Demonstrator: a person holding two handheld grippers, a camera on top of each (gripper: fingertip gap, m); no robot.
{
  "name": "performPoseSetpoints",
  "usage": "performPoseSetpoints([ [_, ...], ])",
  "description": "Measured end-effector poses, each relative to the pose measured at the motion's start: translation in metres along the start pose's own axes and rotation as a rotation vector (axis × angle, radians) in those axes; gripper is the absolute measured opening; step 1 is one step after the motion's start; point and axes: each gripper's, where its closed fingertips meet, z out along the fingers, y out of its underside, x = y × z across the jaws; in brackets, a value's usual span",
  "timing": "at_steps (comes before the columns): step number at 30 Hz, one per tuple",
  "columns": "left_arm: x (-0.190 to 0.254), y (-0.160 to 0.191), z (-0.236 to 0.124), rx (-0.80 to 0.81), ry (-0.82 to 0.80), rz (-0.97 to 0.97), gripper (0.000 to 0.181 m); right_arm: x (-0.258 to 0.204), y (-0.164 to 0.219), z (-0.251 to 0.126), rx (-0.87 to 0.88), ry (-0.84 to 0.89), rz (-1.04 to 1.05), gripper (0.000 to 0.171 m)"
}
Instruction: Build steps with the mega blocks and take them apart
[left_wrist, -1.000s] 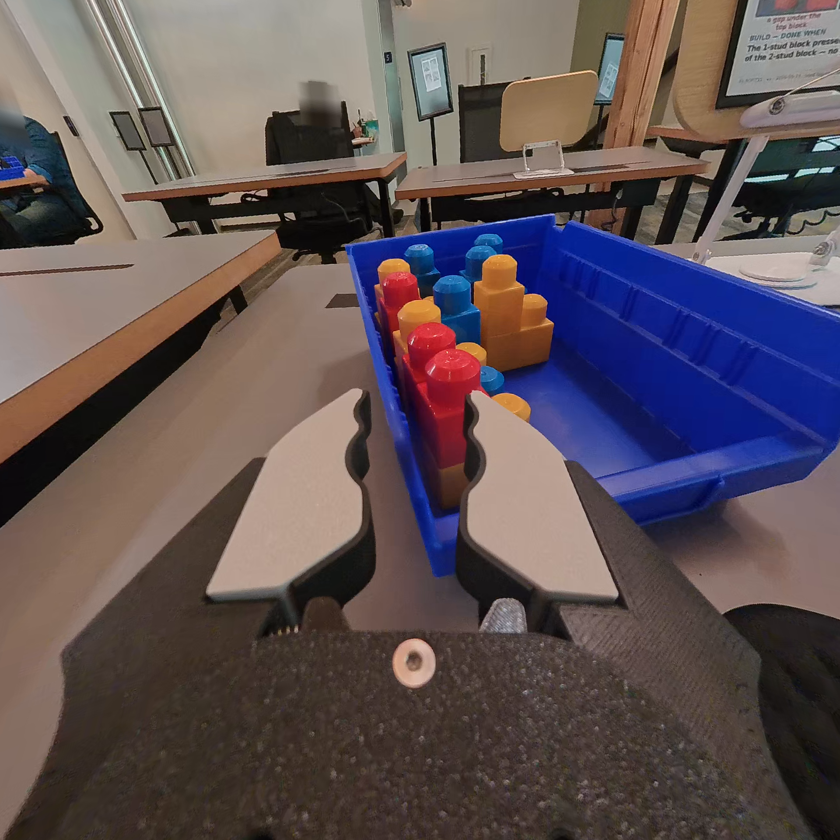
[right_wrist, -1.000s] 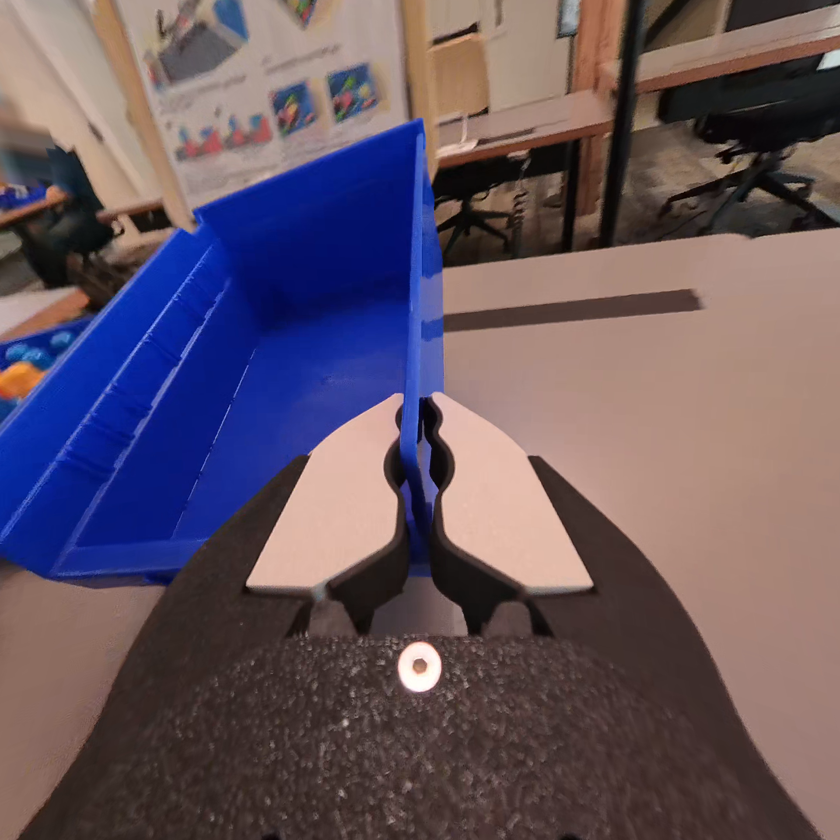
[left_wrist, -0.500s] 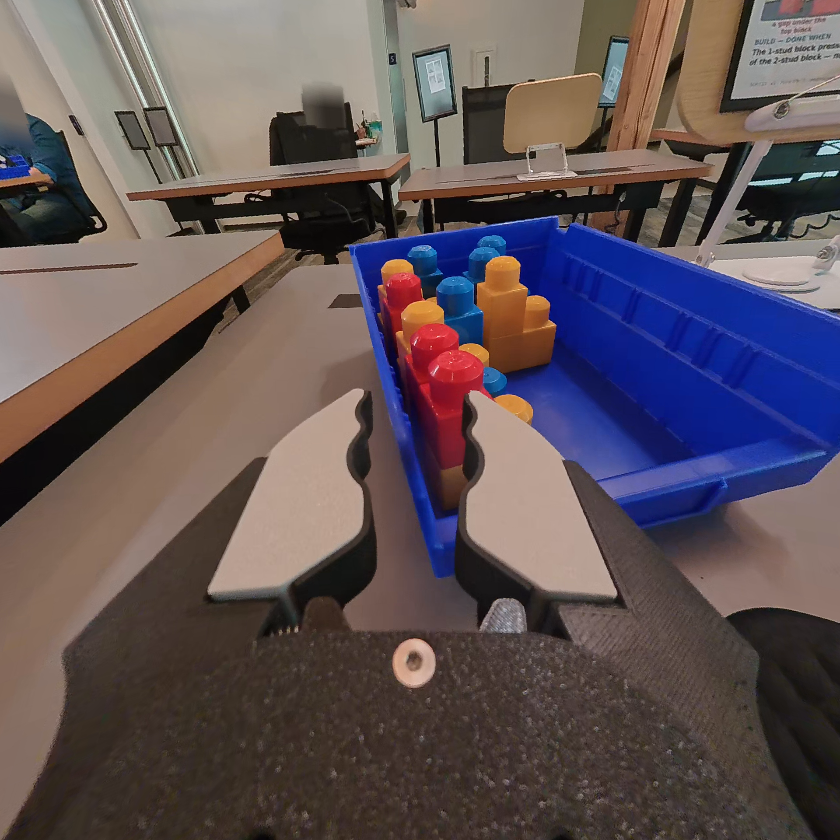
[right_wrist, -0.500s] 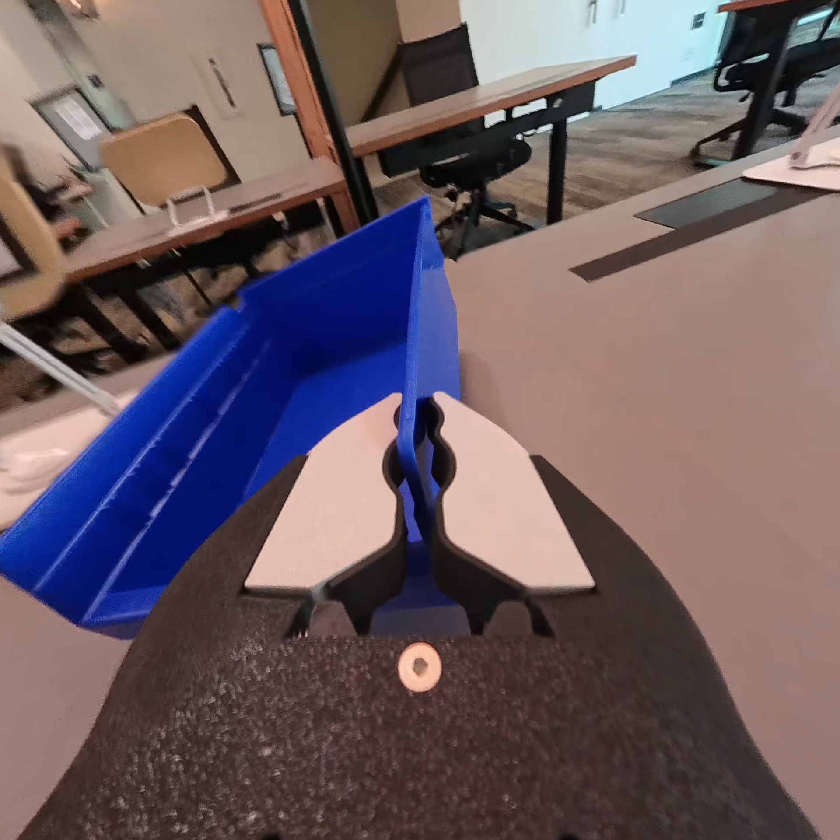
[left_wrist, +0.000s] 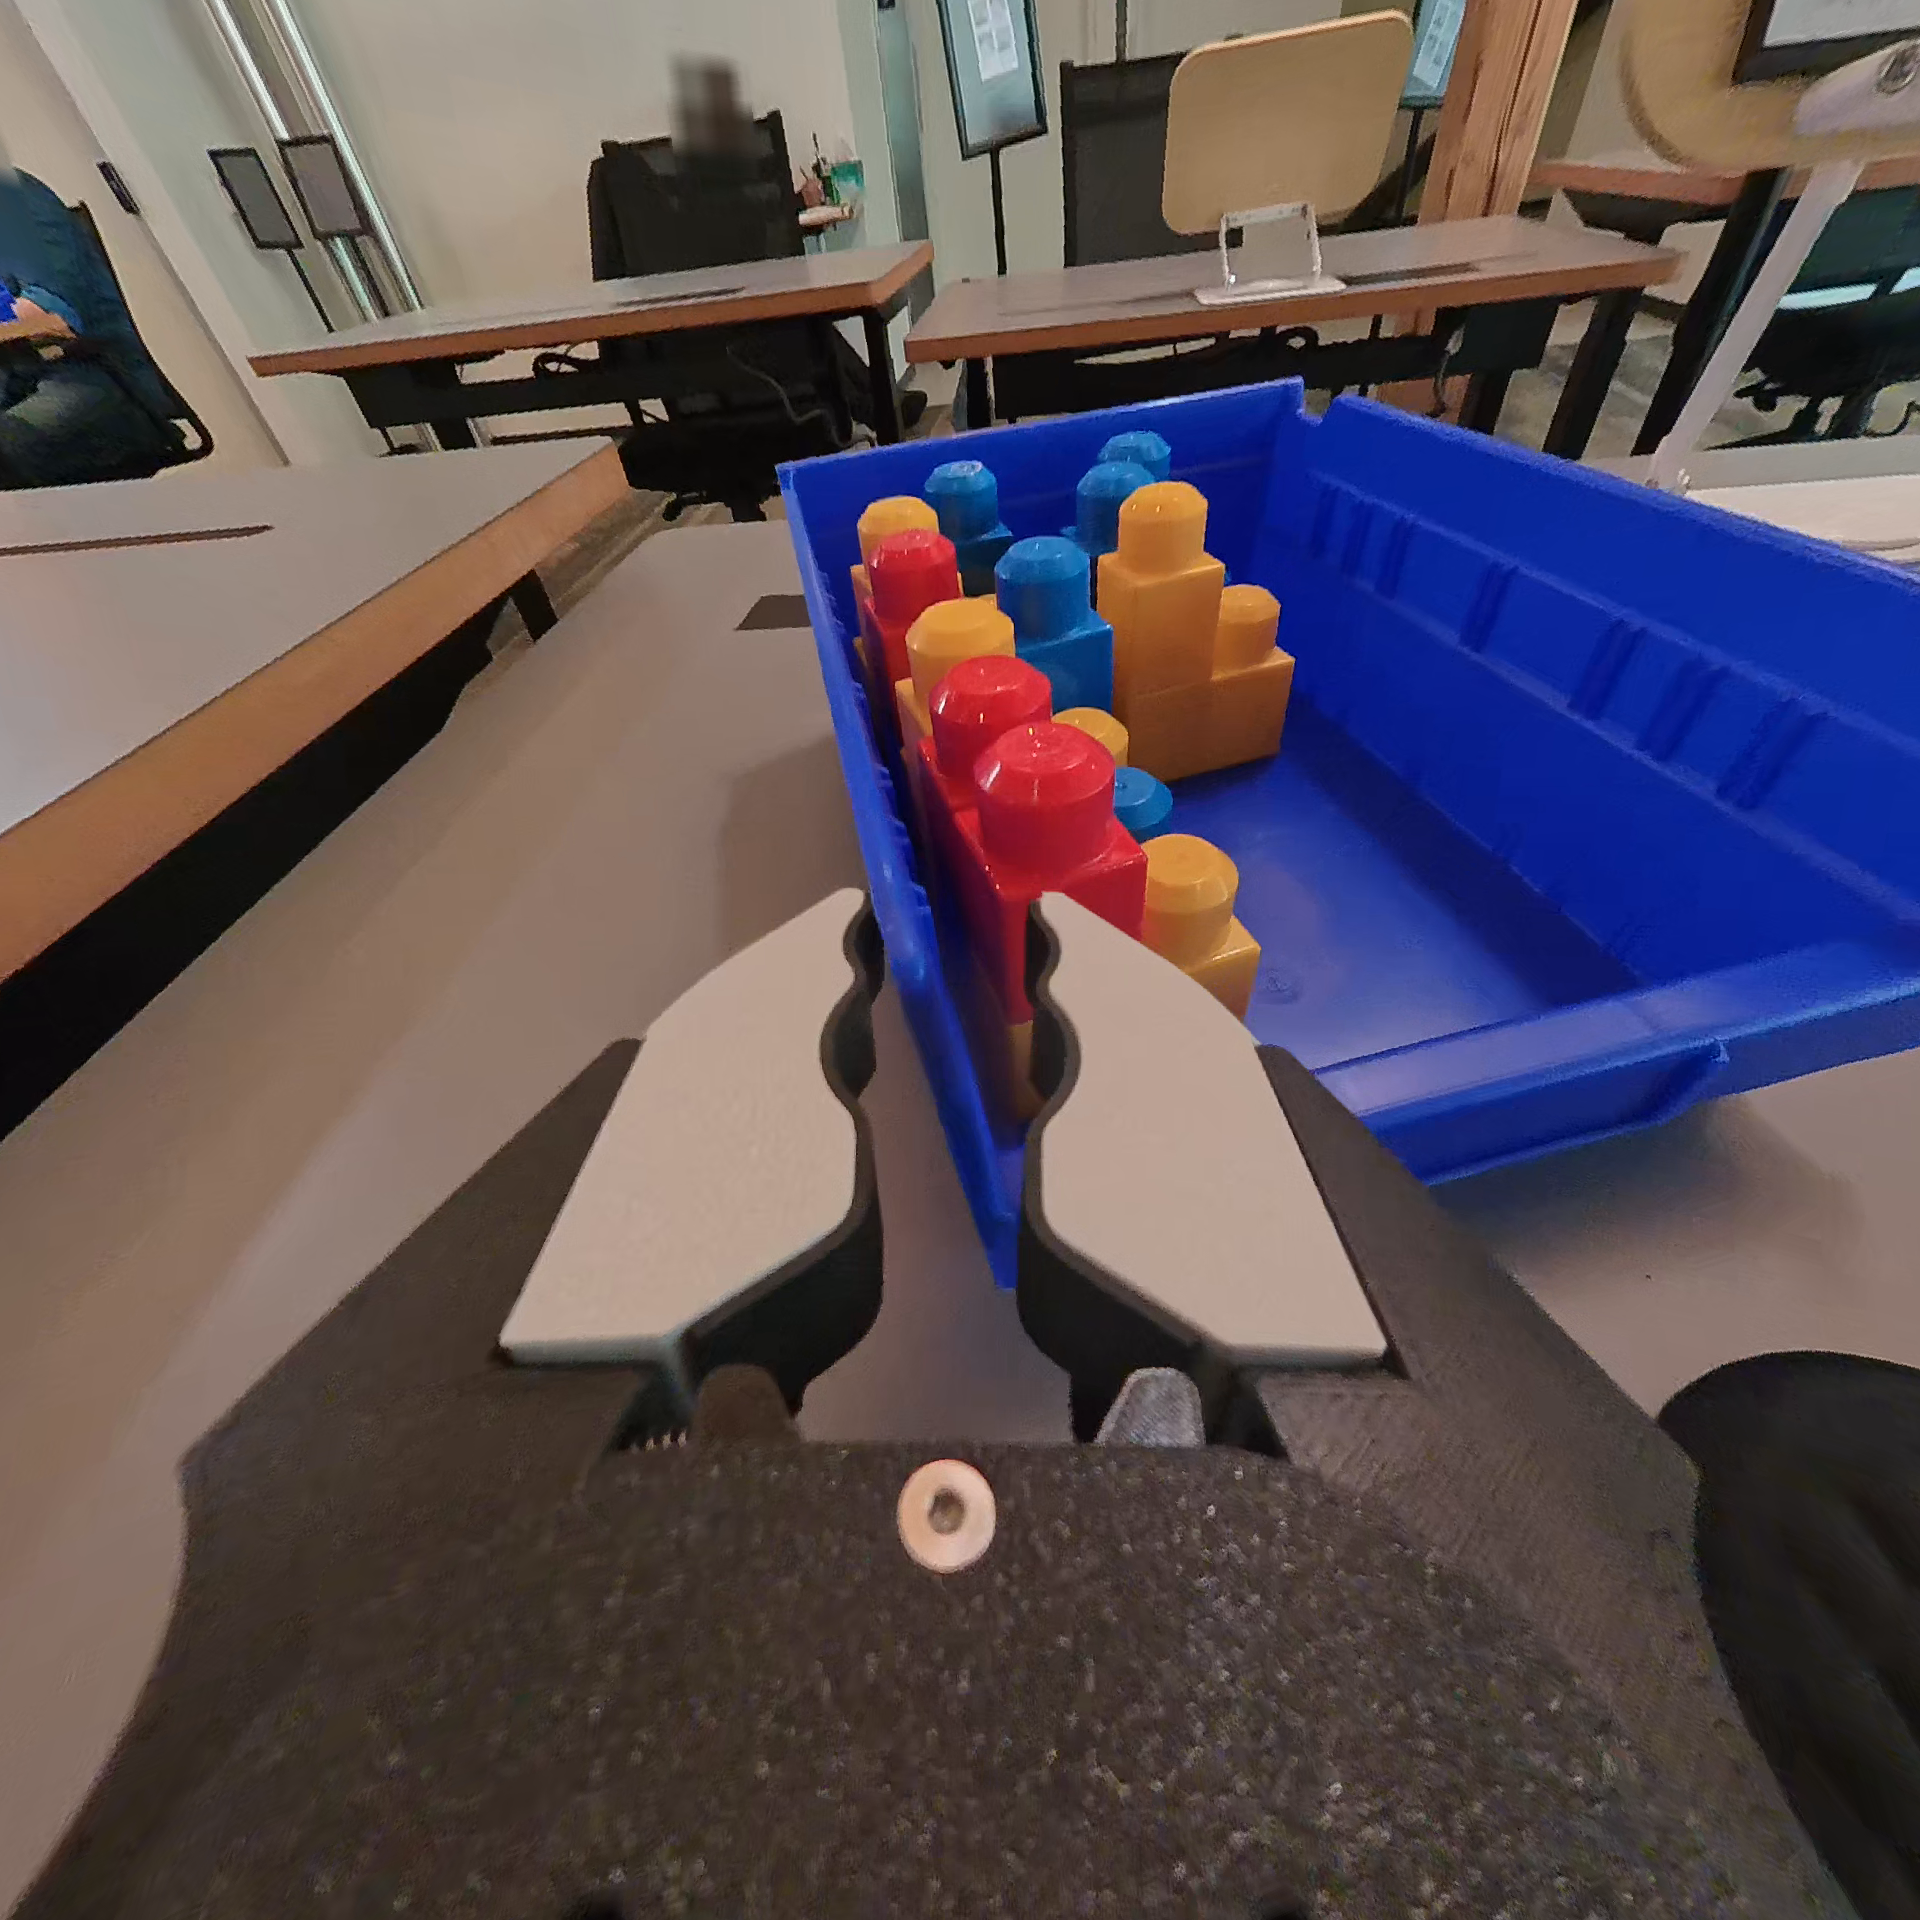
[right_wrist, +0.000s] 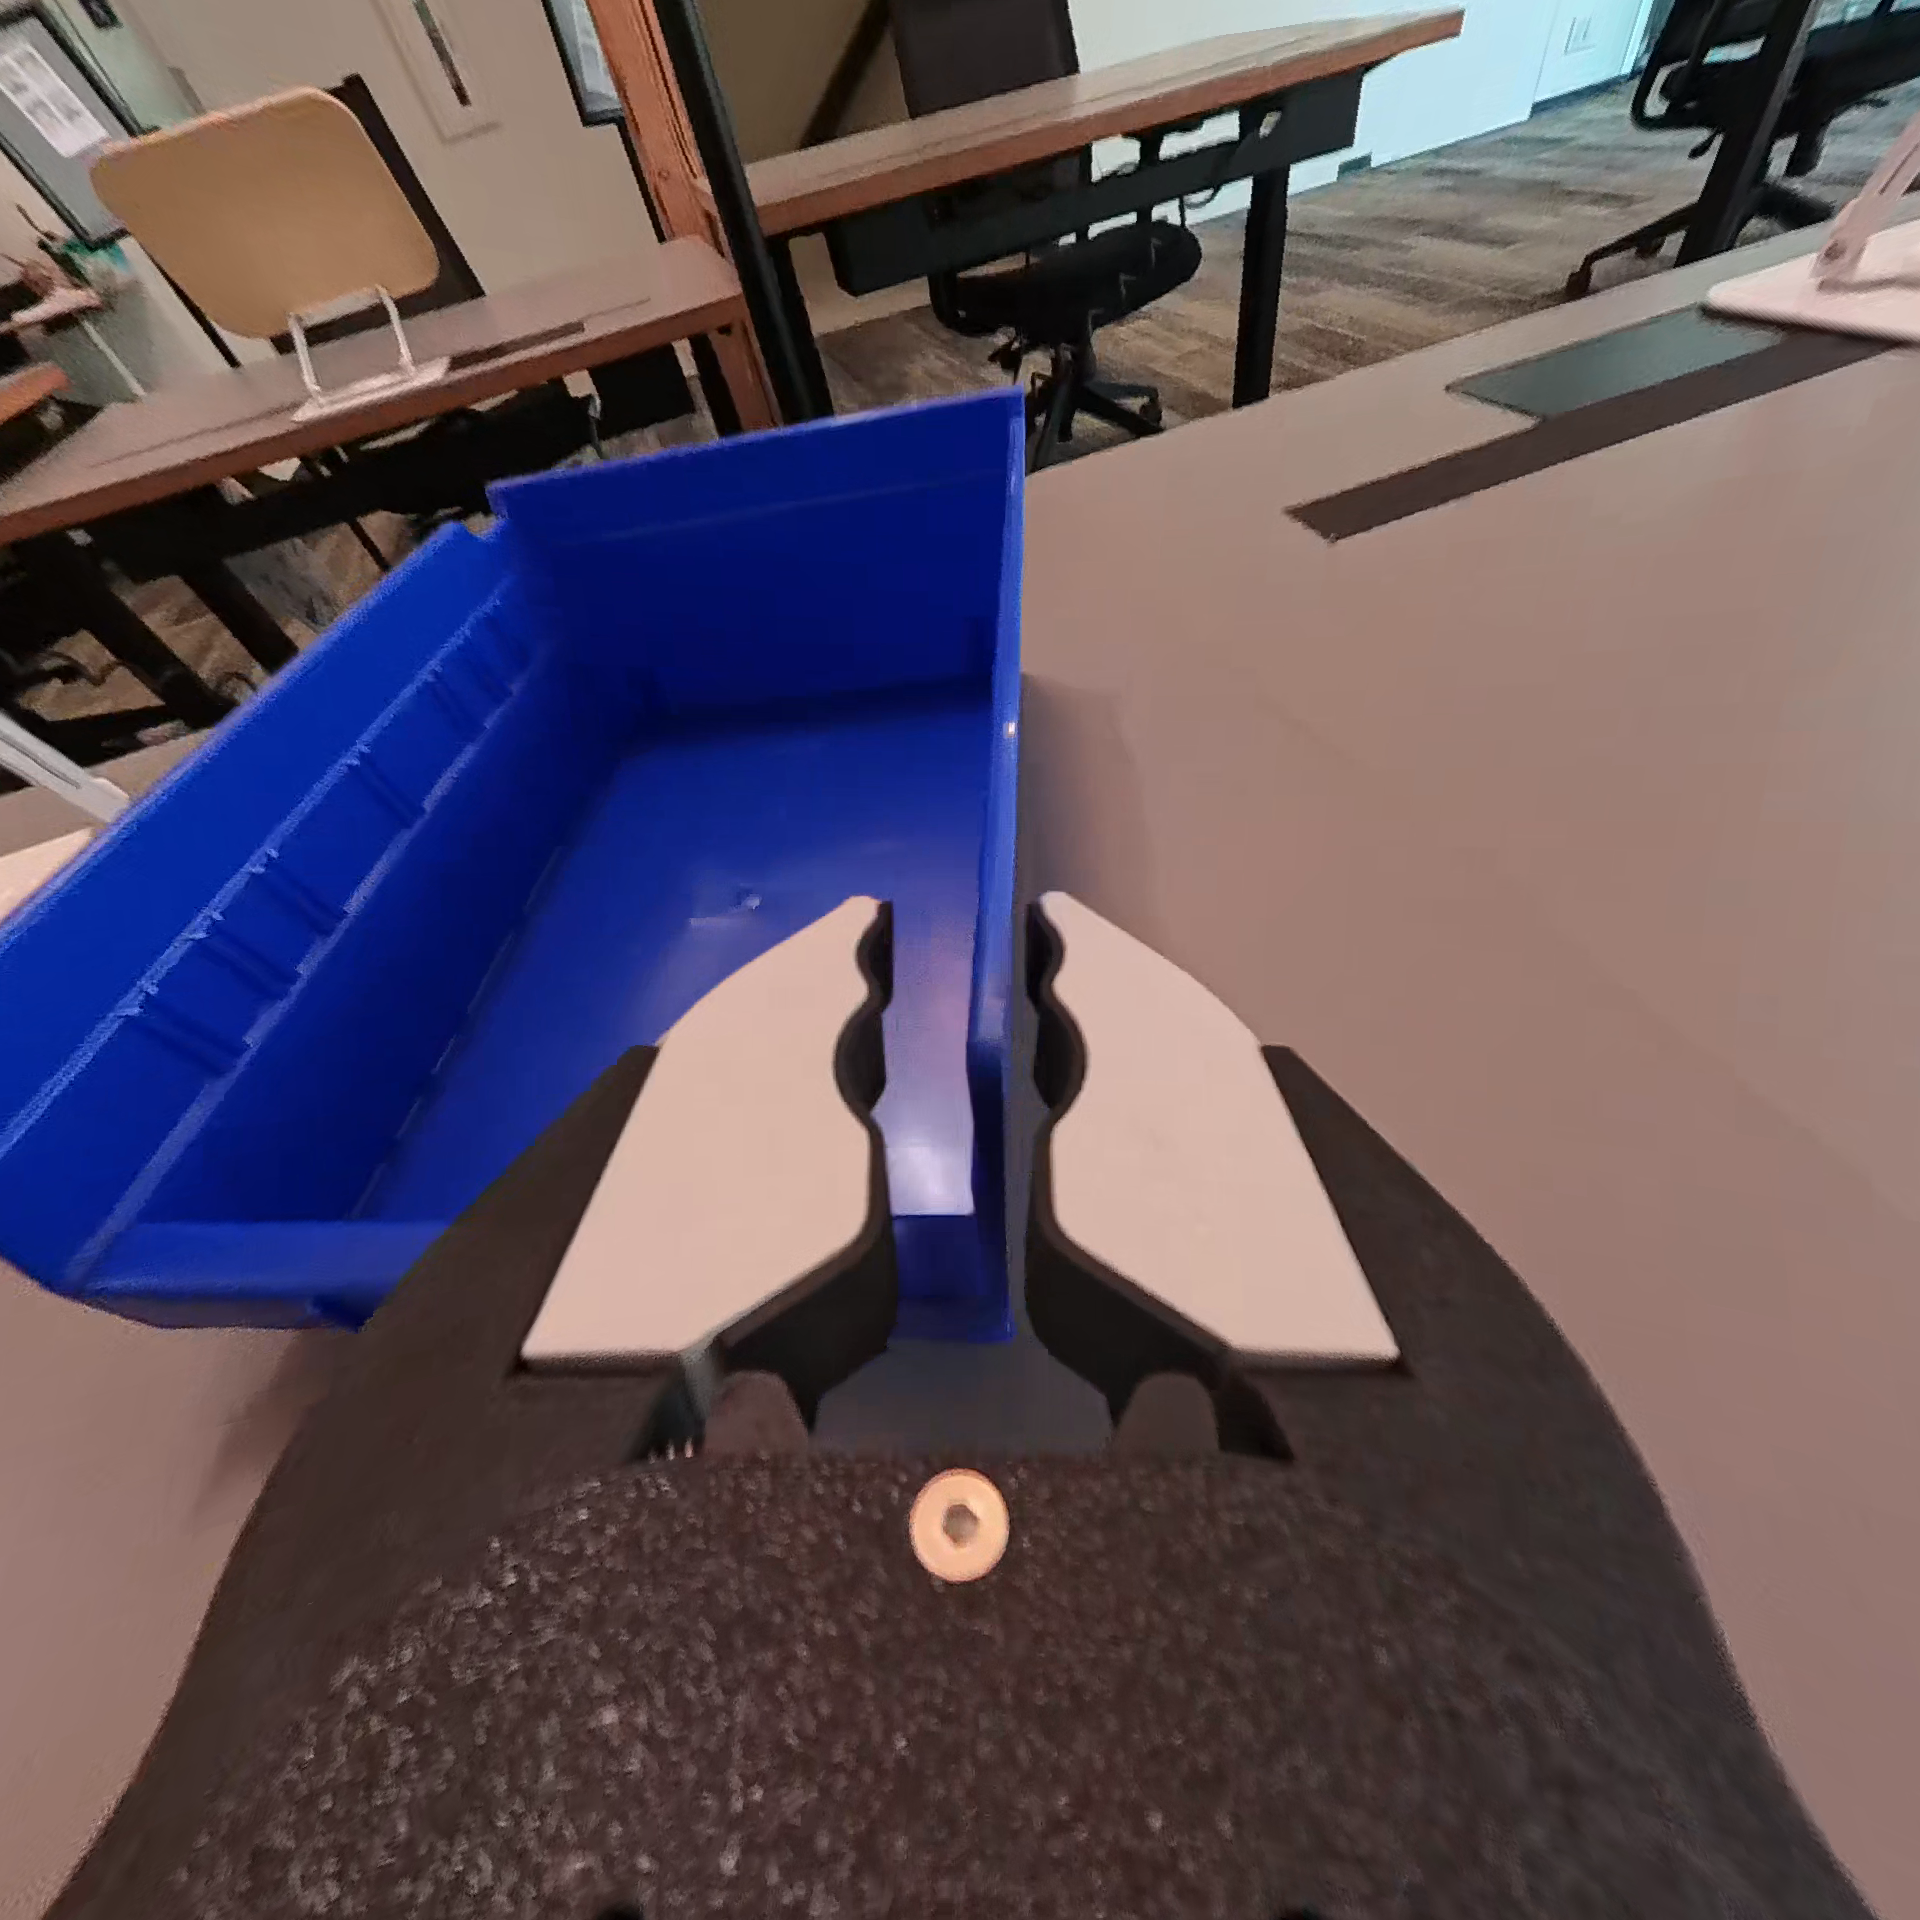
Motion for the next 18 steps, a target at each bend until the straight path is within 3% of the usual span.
performPoseSetpoints([
  [3, -0.001, 0.007, 0.005, -0.056, -0.006, 0.005, 0.020, 0.002, -0.024, -0.013, 0.087, 0.029, -0.036, 0.044],
  [5, -0.003, 0.009, 0.007, -0.095, -0.020, -0.005, 0.012, -0.003, -0.047, -0.027, 0.171, 0.054, -0.113, 0.047],
  [11, -0.008, 0.008, 0.021, -0.197, -0.062, -0.064, 0.005, -0.069, -0.082, -0.058, 0.258, -0.053, -0.326, 0.035],
  [18, 0.005, -0.002, 0.053, -0.249, -0.082, -0.076, 0.004, -0.176, -0.072, -0.061, 0.221, -0.306, -0.506, 0.028],
])
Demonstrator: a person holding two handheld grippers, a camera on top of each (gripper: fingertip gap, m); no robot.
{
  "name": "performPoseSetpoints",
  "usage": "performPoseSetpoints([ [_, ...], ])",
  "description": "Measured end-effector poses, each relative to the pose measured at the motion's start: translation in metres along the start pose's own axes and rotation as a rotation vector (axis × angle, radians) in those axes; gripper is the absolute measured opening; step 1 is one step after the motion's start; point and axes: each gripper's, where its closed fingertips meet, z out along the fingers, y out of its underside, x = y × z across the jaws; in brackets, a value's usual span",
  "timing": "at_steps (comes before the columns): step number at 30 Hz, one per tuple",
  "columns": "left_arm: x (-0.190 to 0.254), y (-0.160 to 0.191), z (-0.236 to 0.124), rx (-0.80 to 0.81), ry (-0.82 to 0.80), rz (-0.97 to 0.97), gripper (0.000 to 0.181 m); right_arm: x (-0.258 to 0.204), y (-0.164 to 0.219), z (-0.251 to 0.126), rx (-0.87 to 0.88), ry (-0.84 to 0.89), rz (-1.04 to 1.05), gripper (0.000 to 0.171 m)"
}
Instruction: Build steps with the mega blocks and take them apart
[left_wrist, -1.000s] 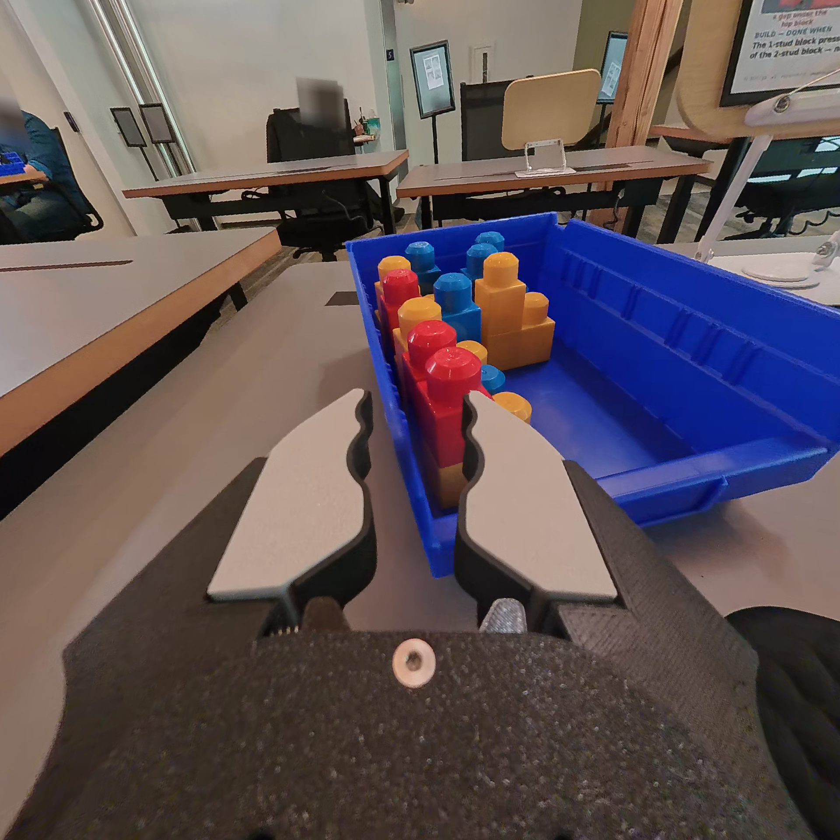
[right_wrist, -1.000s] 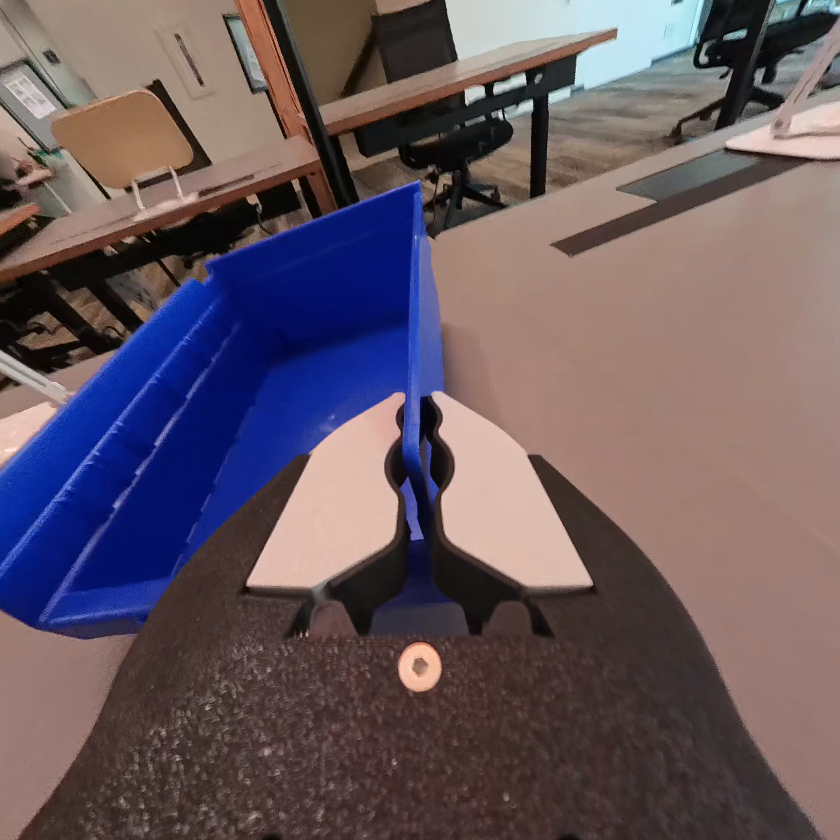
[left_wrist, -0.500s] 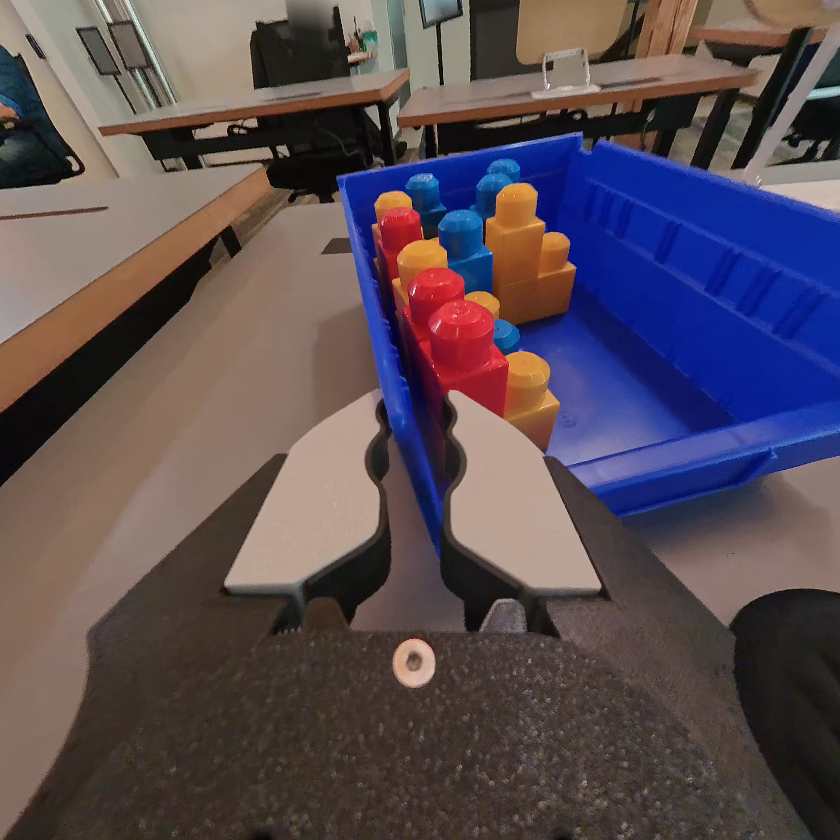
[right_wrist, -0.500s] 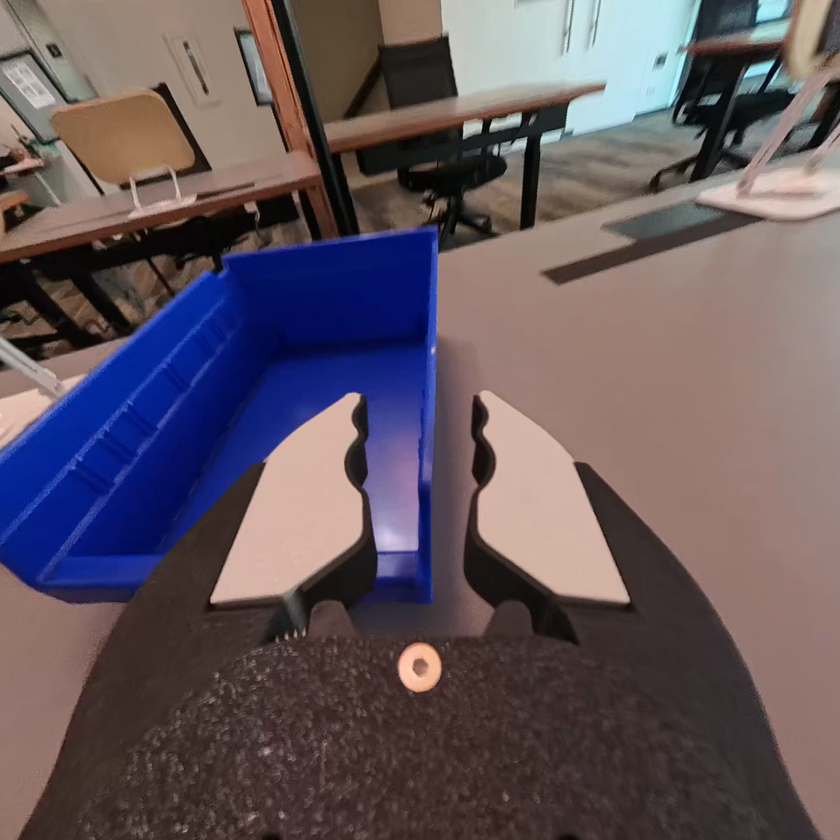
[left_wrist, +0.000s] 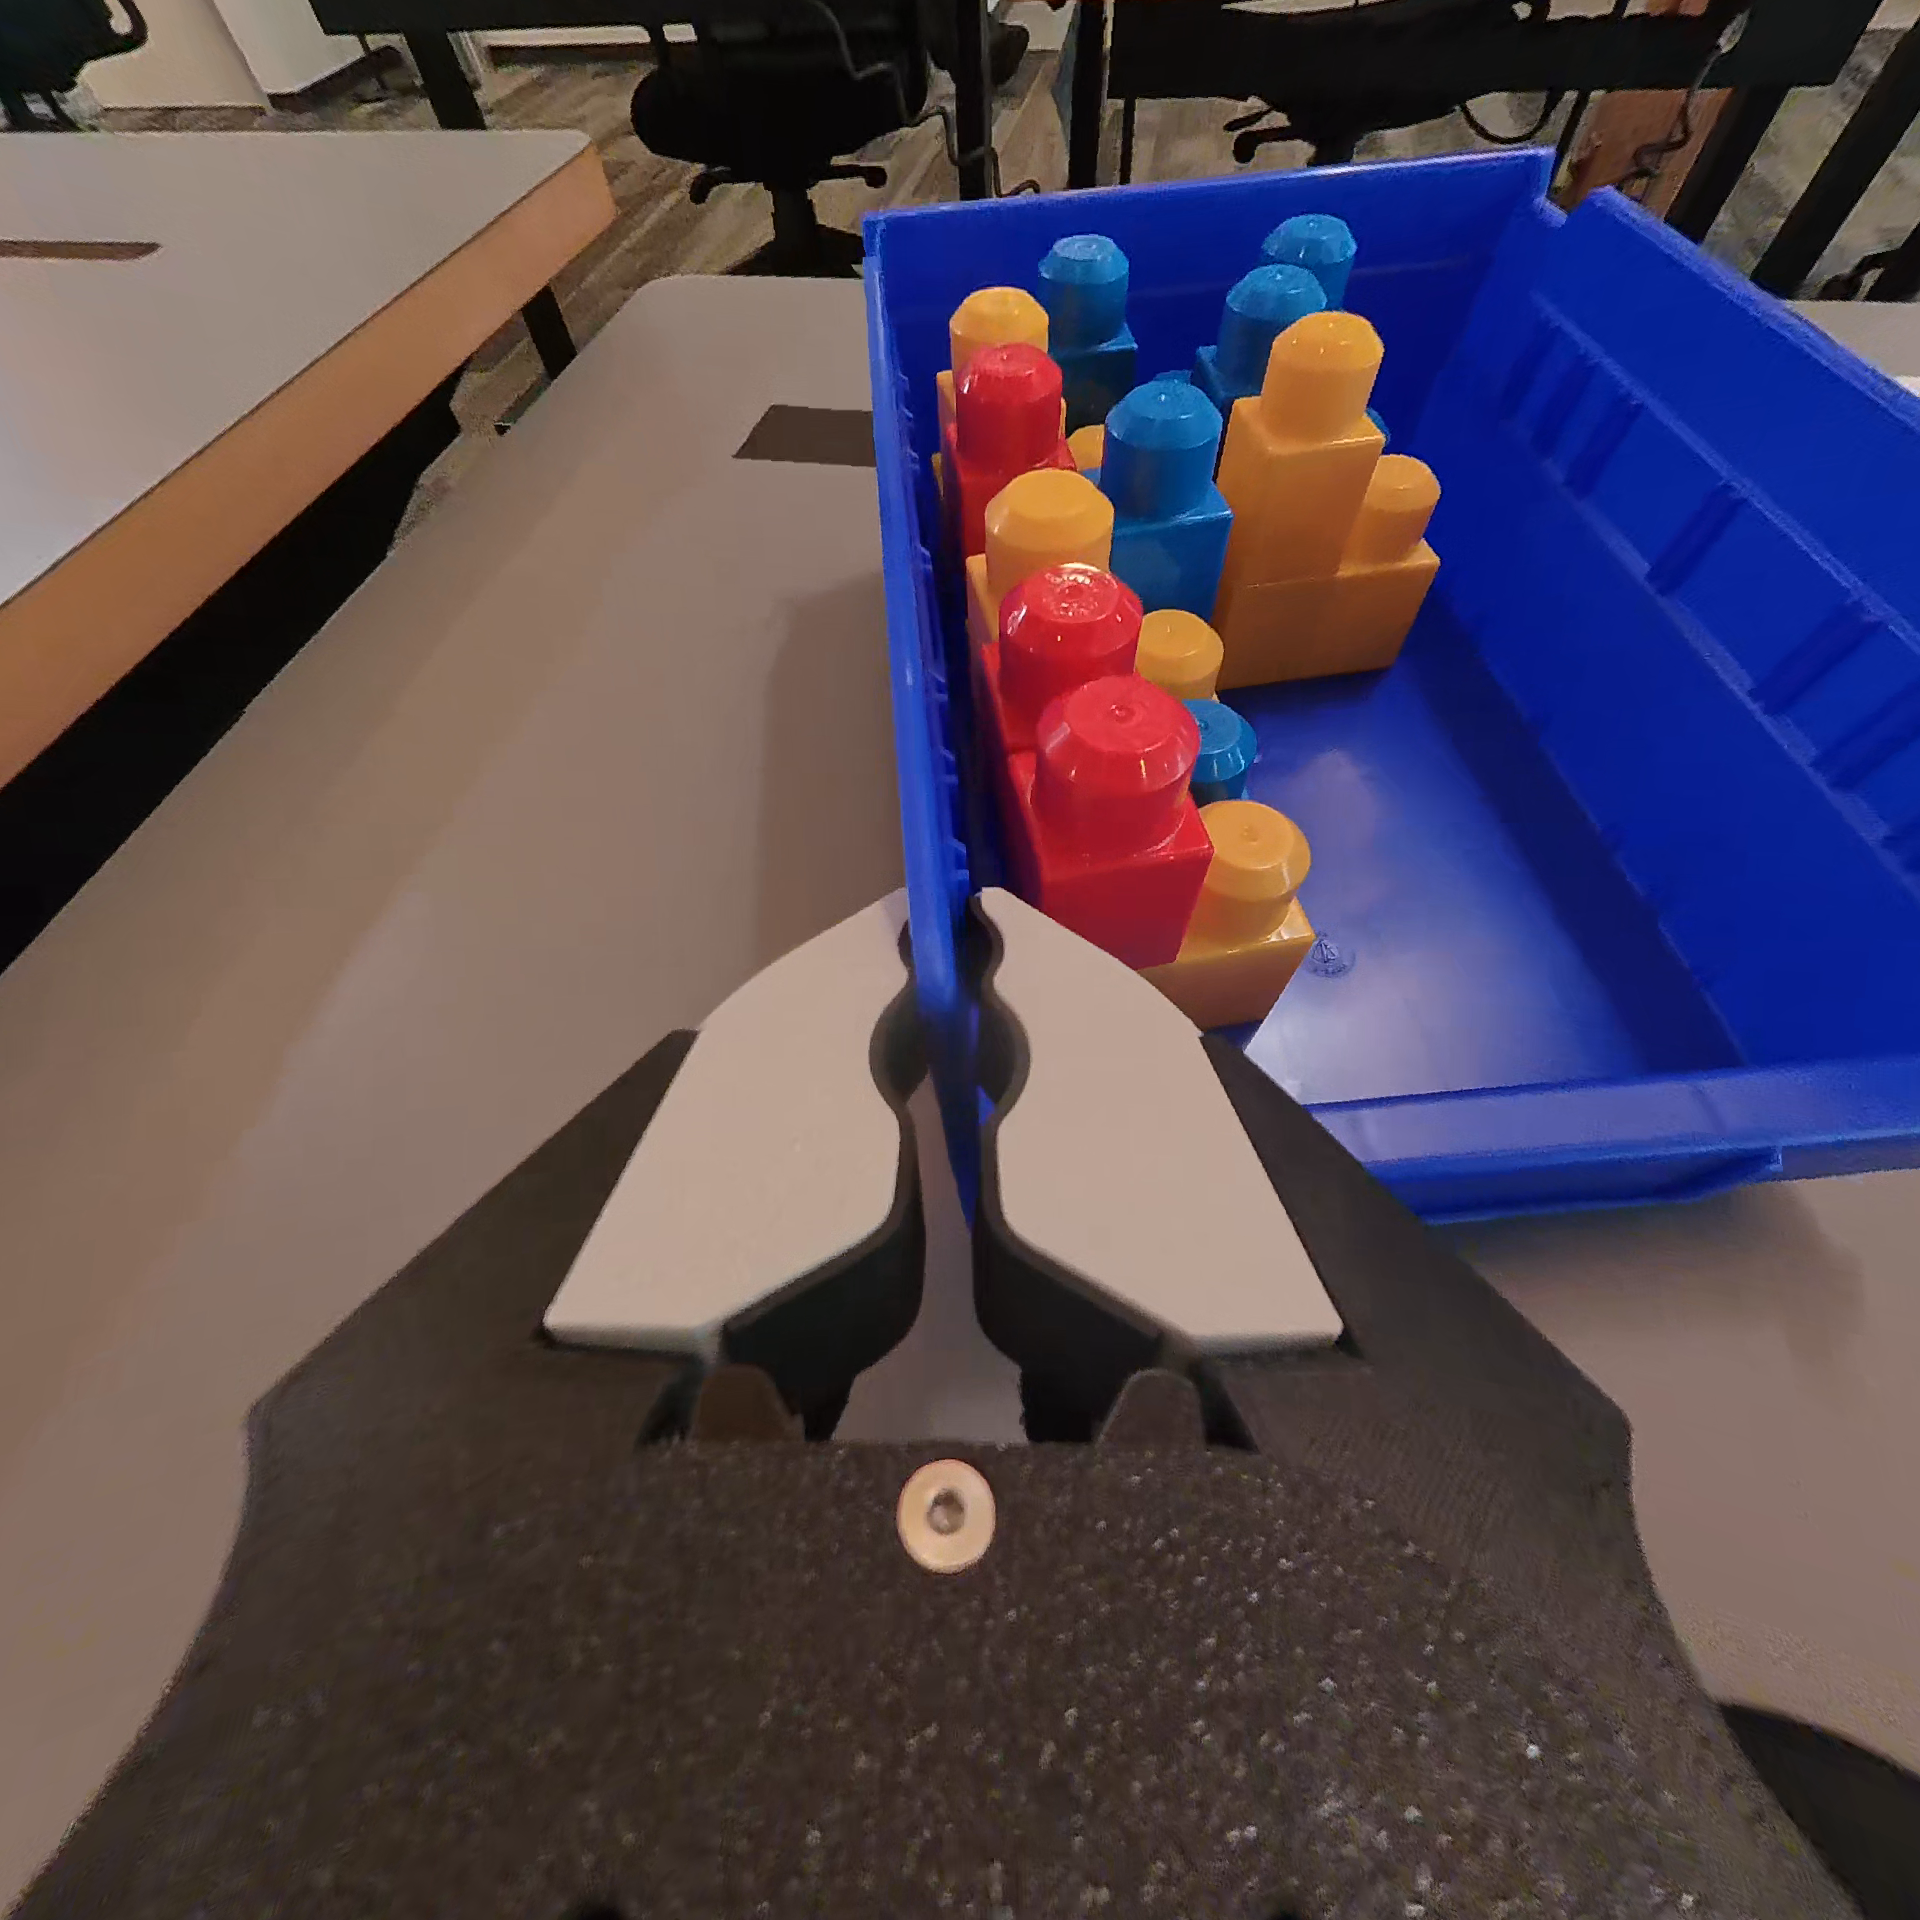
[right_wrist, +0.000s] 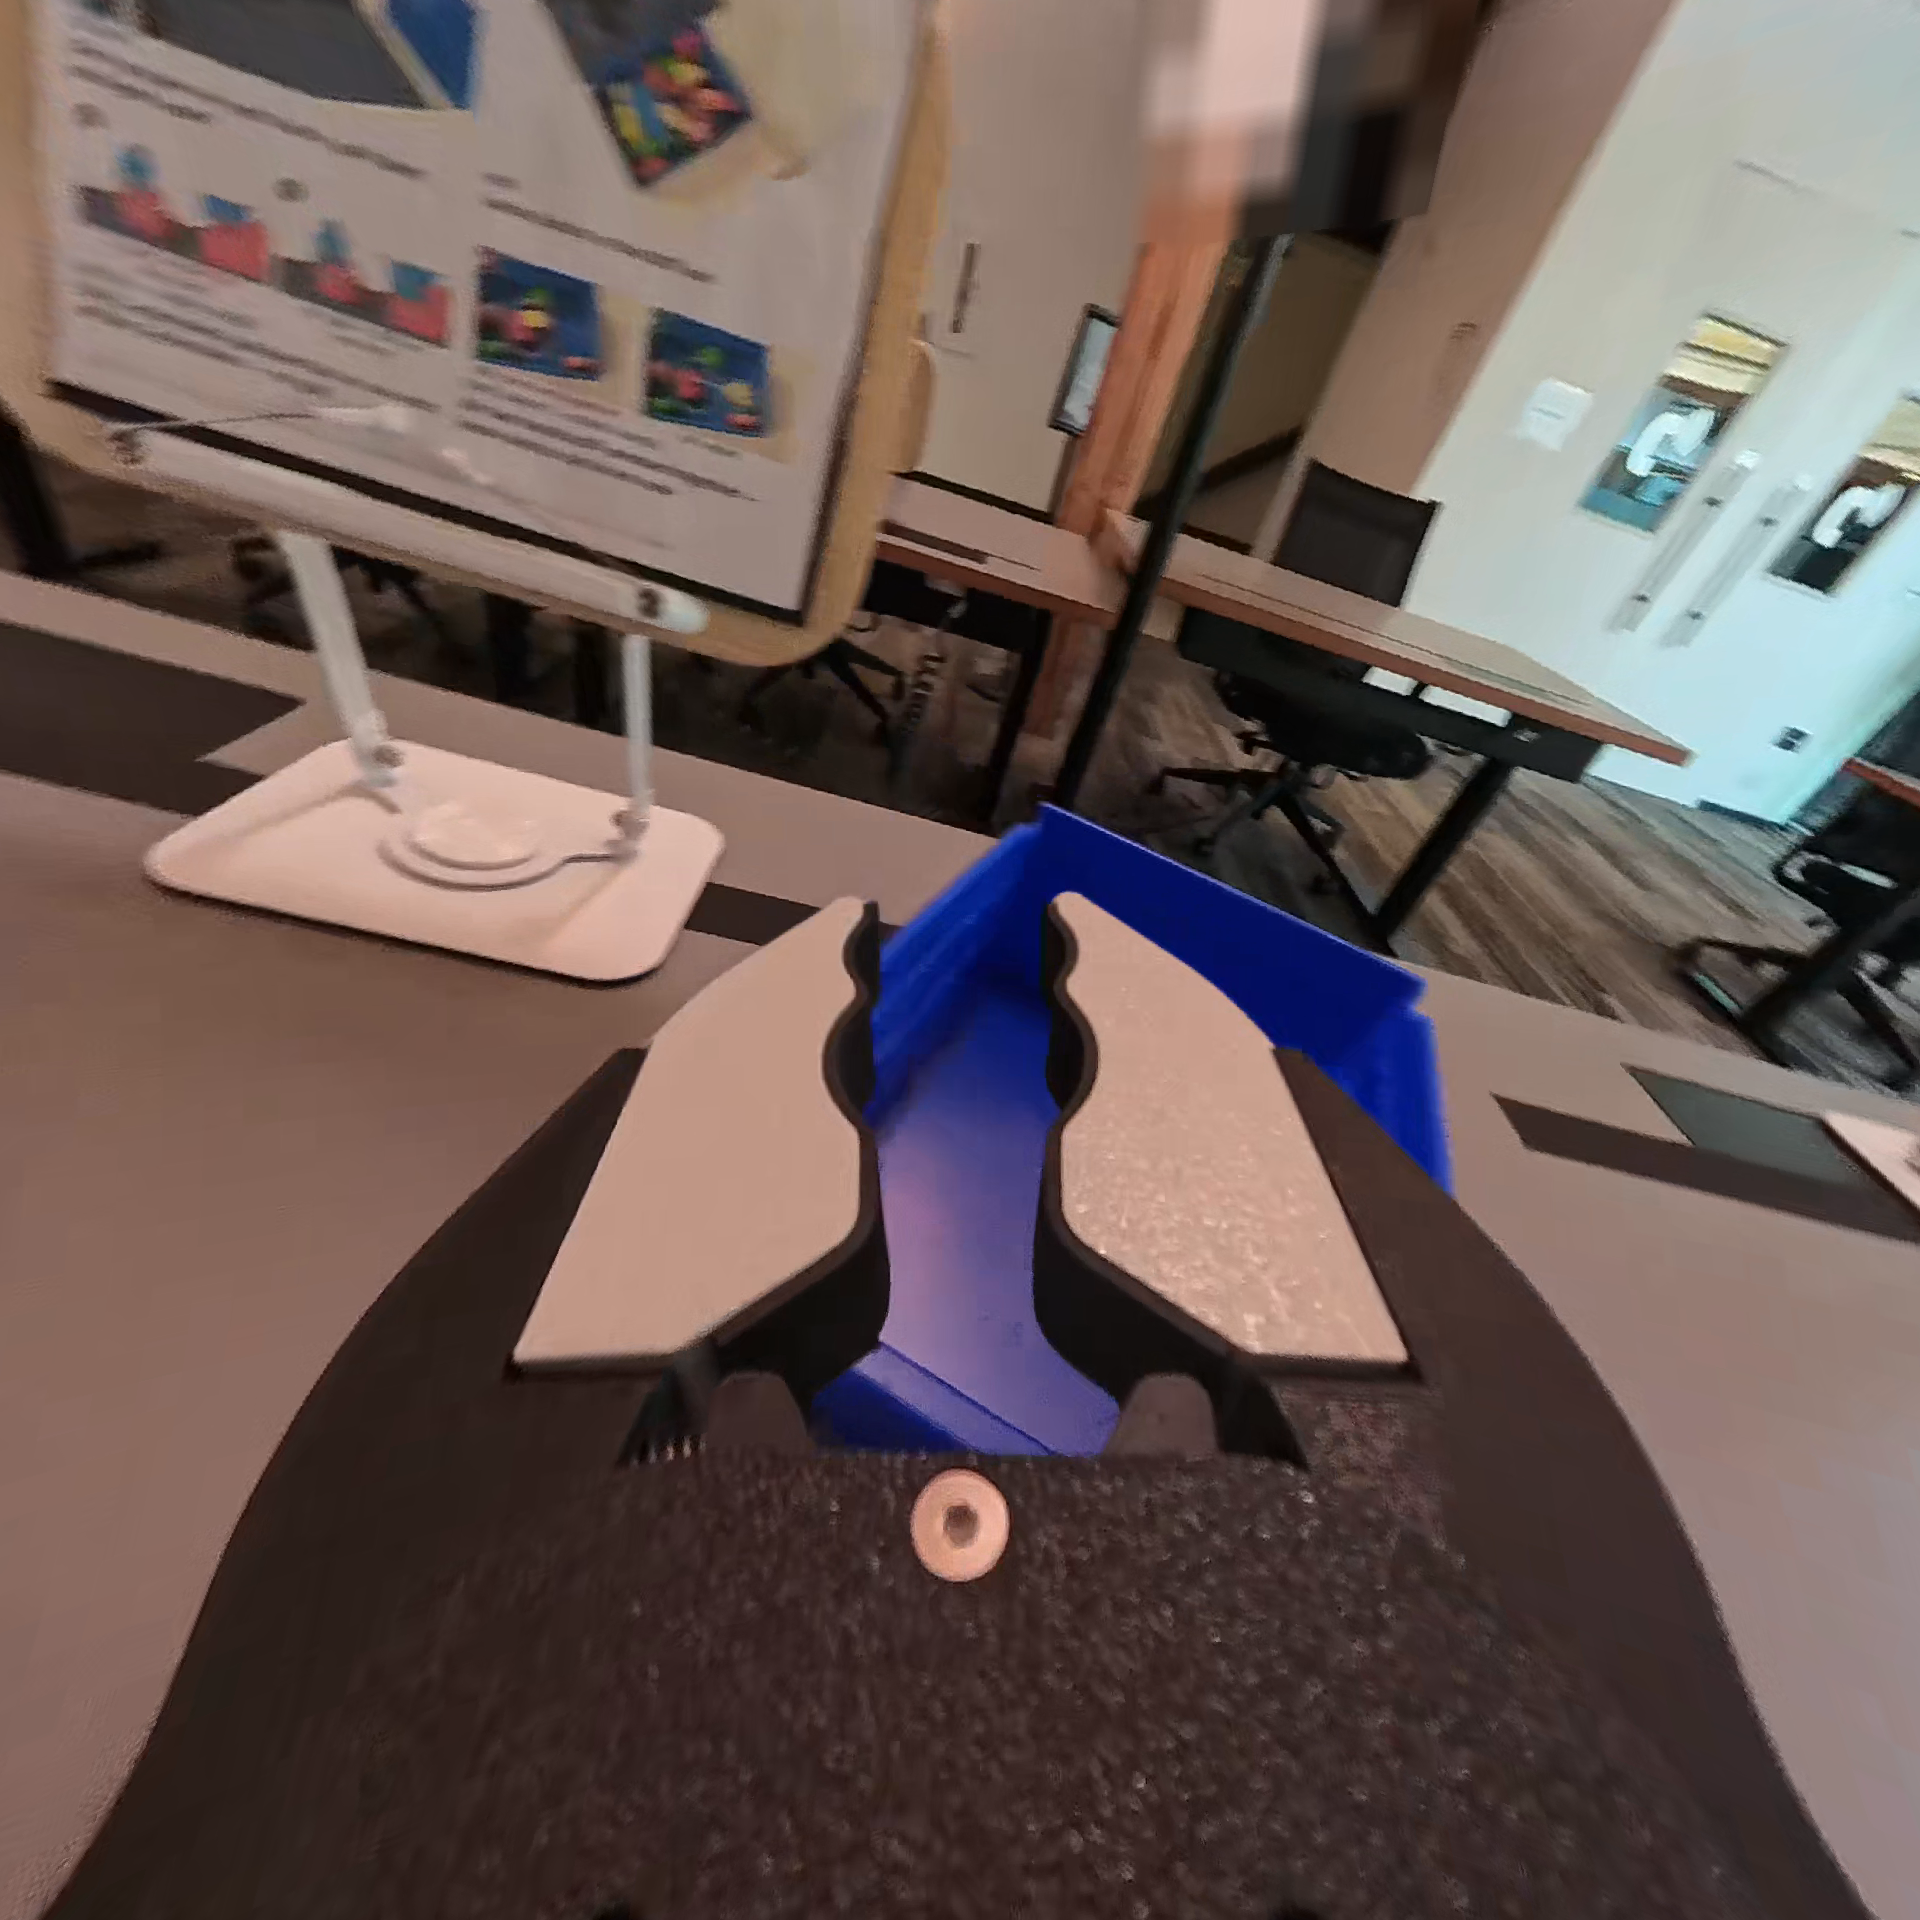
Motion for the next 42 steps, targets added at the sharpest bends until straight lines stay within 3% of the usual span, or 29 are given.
performPoseSetpoints([
  [7, 0.026, -0.011, 0.026, -0.019, -0.005, 0.012, 0.005, -0.074, -0.009, 0.027, -0.002, -0.209, -0.004, 0.025],
  [14, 0.041, -0.010, 0.022, 0.011, 0.050, 0.024, 0.008, -0.086, 0.021, 0.034, -0.005, -0.233, 0.004, 0.021],
  [17, 0.041, -0.016, 0.009, 0.067, 0.071, 0.045, 0.026, -0.079, 0.027, 0.034, -0.018, -0.228, 0.018, 0.021],
  [23, 0.047, -0.077, -0.042, 0.327, 0.055, 0.111, 0.032, -0.069, 0.027, 0.032, 0.002, -0.210, 0.076, 0.020],
  [27, 0.070, -0.111, -0.048, 0.387, 0.104, 0.160, 0.029, -0.077, 0.027, 0.030, 0.023, -0.229, 0.069, 0.020],
  [32, 0.092, -0.118, -0.019, 0.208, 0.223, 0.241, 0.027, -0.092, 0.038, 0.031, 0.009, -0.273, 0.046, 0.020],
  [36, 0.095, -0.107, 0.007, -0.026, 0.289, 0.444, 0.027, -0.097, 0.044, 0.032, -0.010, -0.295, 0.043, 0.020],
  [42, 0.079, -0.071, 0.018, -0.421, 0.434, 0.772, 0.030, -0.102, 0.047, 0.032, -0.020, -0.320, 0.048, 0.020],
])
